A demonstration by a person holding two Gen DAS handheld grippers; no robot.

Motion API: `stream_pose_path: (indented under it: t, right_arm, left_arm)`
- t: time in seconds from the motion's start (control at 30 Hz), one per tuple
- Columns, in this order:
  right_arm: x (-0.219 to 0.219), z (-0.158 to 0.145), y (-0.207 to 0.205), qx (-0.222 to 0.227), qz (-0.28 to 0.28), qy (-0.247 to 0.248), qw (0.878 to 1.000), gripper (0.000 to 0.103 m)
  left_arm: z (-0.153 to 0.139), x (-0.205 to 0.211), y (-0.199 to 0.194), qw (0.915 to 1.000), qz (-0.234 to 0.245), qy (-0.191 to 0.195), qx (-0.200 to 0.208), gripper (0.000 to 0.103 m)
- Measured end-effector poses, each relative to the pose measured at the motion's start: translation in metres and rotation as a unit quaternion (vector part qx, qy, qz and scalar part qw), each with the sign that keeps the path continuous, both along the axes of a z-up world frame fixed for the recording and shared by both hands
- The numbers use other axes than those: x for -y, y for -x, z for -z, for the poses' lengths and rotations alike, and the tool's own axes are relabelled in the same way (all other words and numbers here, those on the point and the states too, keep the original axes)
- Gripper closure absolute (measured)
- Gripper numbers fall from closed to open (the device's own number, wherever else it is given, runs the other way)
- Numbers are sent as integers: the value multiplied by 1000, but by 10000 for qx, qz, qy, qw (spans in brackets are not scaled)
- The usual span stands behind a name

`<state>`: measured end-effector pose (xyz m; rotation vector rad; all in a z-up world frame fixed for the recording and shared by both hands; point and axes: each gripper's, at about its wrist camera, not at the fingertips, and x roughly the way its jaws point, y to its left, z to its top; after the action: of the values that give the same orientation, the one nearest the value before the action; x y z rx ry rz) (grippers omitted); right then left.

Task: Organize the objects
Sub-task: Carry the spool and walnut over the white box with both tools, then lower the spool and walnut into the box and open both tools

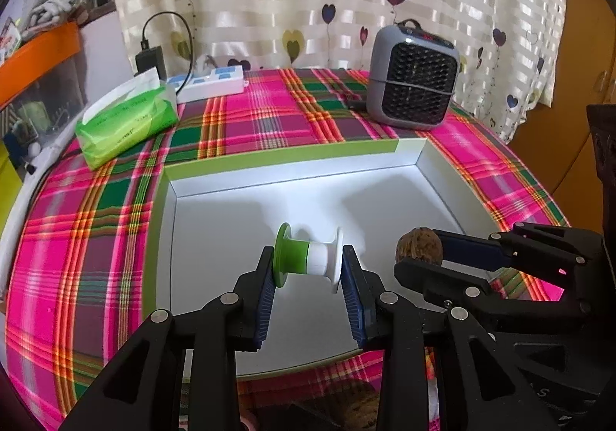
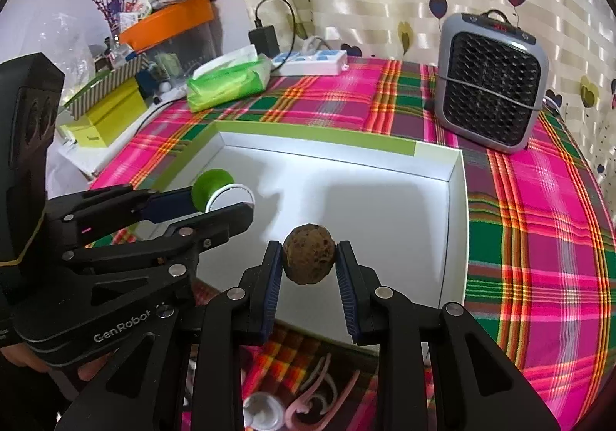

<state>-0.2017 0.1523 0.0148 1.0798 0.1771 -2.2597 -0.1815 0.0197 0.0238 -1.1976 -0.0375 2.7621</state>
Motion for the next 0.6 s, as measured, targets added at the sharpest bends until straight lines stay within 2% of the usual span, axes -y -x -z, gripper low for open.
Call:
stream_pose_path:
  t: [0.6]
  right_arm:
    - [1, 8, 4, 49, 85, -172, 9998, 73]
  left_arm:
    - [13, 0, 6, 9997, -8, 67, 242, 72]
